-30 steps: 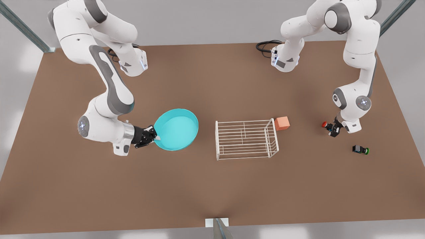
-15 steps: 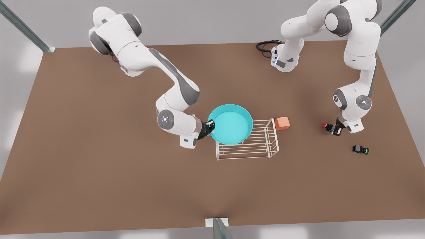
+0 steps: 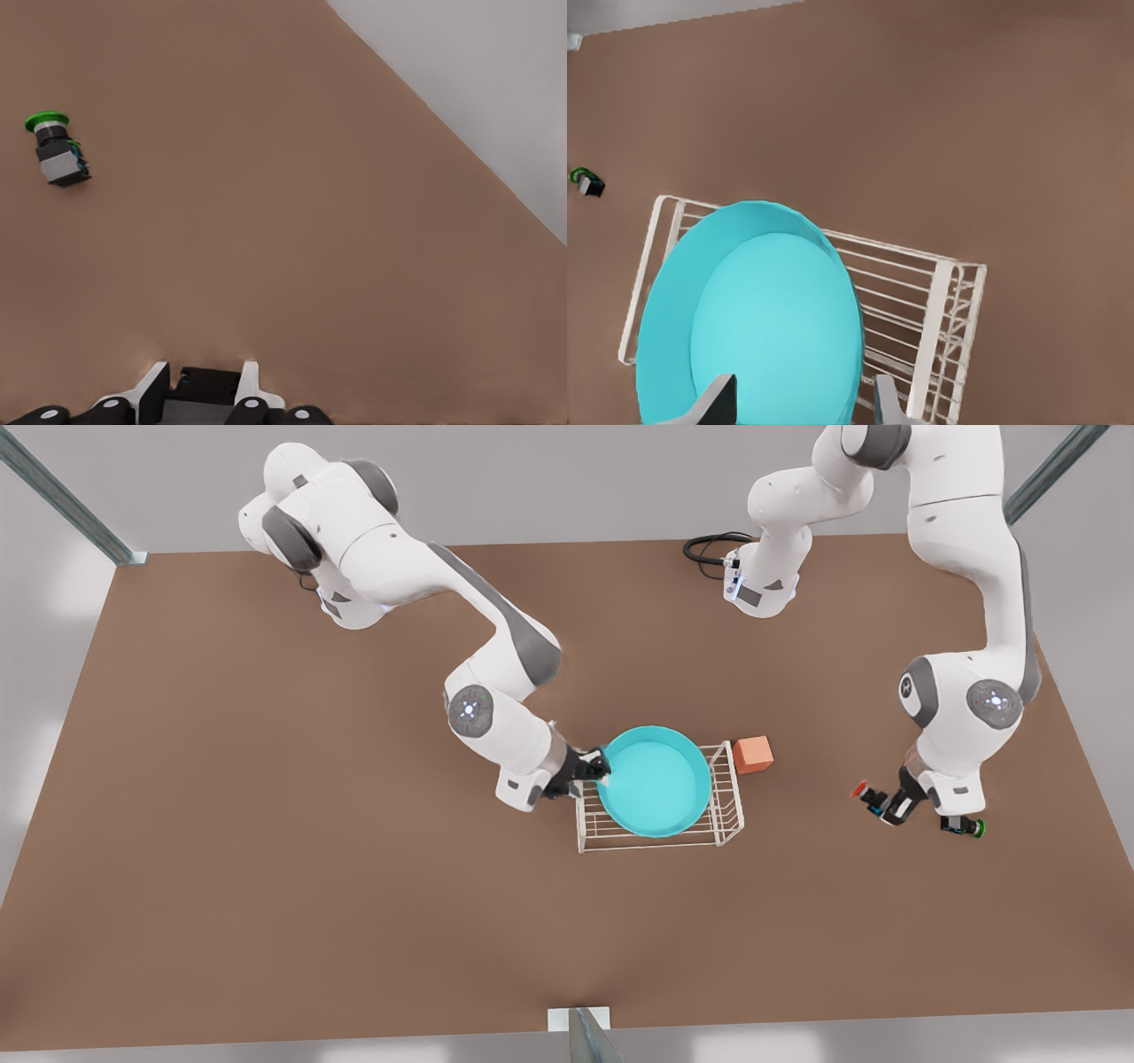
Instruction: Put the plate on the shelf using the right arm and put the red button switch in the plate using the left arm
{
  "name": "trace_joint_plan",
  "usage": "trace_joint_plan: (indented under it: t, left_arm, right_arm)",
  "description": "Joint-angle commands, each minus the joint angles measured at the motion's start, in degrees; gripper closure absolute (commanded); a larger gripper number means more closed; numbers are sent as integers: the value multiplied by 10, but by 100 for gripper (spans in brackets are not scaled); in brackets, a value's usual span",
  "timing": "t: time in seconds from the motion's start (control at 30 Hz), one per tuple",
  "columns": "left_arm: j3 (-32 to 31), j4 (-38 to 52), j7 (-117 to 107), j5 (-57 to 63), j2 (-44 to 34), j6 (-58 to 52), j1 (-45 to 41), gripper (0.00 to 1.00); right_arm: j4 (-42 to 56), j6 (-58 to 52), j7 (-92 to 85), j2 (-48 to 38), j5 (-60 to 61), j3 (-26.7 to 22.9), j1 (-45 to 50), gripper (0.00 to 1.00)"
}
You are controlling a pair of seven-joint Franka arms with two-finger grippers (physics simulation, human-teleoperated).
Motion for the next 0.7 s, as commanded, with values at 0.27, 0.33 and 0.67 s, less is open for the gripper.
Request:
trace_joint_plan:
  t: [0.27, 0.33, 0.67]
  left_arm:
    - [-258, 125, -459, -1, 38, -267, -90, 61]
    - [-258, 125, -469, 9, 62, -223, -101, 61]
    - [-254, 128, -460, 51, 95, -159, -97, 0]
  right_arm:
    - [-95, -306, -287, -133, -208, -134, -222, 0]
    - [-290, -193, -251, -247, -228, -129, -207, 0]
    - [-268, -237, -229, -234, -244, -129, -210, 0]
